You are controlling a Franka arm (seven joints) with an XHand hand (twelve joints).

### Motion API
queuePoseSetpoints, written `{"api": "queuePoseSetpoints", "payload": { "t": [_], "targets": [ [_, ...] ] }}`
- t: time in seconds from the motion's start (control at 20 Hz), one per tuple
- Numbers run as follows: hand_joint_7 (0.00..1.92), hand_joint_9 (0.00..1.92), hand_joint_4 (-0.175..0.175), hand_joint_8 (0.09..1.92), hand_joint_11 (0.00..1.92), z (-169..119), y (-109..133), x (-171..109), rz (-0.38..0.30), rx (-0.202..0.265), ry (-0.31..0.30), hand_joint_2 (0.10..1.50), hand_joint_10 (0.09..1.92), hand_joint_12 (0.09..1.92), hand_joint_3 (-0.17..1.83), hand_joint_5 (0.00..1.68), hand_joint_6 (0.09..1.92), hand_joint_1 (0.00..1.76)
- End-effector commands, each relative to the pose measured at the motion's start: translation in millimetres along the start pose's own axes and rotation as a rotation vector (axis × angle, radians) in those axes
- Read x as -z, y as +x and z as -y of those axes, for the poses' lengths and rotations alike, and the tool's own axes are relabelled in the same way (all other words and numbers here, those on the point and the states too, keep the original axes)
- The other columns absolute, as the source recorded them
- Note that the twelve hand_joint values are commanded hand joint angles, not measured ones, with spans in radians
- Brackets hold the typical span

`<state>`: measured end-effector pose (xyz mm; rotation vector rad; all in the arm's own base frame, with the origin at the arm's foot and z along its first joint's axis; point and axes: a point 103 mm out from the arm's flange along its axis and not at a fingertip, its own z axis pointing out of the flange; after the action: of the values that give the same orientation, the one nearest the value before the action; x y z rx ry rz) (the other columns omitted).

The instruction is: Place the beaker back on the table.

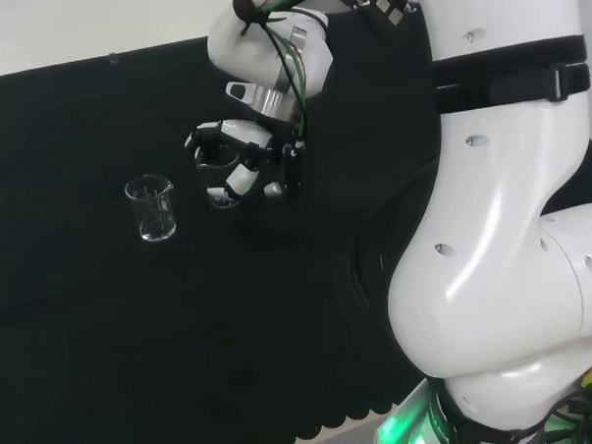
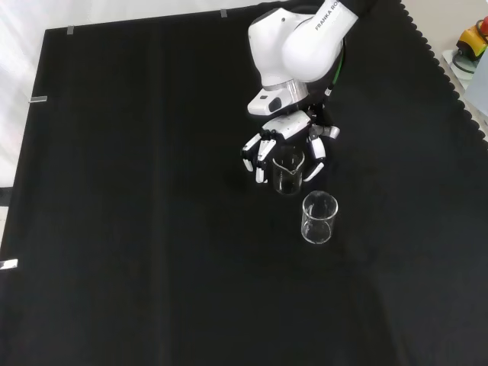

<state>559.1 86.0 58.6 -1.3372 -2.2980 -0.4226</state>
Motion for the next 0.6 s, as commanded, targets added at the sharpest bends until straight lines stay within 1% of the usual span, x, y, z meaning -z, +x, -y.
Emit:
{"api": "queuePoseSetpoints", "payload": {
  "t": [0.05, 0.35, 0.6],
  "targets": [
    [0.54, 0.82, -0.073, 0.78, 0.1, 1.3, 3.9, 1.3, -0.011, 0.01, -0.002, 0.26, 0.09, 1.36, 1.03, 0.36, 0.6, 1.01],
    [0.52, 0.8, -0.077, 0.76, 0.09, 3.6, 5.7, 4.5, -0.013, 0.019, 0.005, 0.28, 0.09, 1.36, 0.96, 0.37, 0.54, 0.92],
    [0.51, 0.8, -0.08, 0.76, 0.08, 10.8, 5.6, 14.9, -0.005, 0.013, 0.003, 0.28, 0.09, 1.36, 0.94, 0.36, 0.52, 0.9]
  ]
}}
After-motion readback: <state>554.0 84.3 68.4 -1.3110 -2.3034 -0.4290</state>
